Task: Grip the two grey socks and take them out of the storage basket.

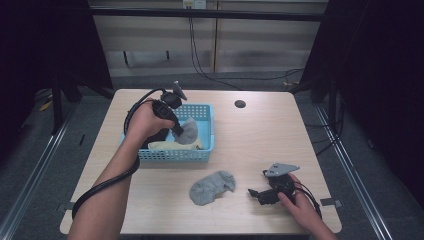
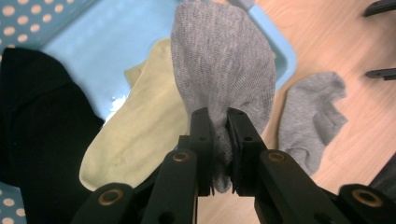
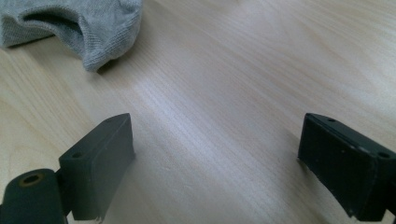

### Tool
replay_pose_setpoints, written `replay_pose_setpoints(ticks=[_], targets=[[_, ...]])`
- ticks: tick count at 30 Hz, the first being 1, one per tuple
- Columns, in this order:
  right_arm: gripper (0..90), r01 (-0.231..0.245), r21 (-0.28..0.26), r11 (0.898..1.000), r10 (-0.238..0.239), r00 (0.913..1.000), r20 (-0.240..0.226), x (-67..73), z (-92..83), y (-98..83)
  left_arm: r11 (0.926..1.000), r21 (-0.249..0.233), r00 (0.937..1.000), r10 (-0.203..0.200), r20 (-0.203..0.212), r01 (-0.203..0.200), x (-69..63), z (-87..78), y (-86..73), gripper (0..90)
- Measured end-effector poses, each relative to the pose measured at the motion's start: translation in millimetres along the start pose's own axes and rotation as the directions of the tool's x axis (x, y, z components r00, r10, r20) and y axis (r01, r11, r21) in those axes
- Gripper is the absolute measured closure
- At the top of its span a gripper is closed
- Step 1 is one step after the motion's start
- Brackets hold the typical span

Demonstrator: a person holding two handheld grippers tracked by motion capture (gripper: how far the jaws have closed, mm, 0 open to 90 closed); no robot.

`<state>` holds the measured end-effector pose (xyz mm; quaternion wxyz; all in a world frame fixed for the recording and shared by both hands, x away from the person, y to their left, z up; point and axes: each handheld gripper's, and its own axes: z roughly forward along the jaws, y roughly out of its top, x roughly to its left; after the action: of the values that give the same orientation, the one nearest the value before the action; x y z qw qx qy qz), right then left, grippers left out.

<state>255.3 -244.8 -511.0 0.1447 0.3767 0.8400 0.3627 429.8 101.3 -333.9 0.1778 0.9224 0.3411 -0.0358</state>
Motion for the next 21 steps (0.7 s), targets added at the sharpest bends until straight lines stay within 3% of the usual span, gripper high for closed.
replay_pose_setpoints(ticks=[7,21], targets=[[9.9,0.000,0.000,1.000,0.000,1.0000,0.000,0.0,0.0,0.0,0.9993,0.004,0.9993,0.037,0.010,-0.037,-13.9,-8.6,1.8,81.6],[9.9,0.002,-0.001,1.000,-0.002,1.0000,0.001,-0.1,0.1,-0.1,0.9939,0.006,0.9930,0.110,0.044,-0.110,-43.3,-5.8,0.5,81.5]])
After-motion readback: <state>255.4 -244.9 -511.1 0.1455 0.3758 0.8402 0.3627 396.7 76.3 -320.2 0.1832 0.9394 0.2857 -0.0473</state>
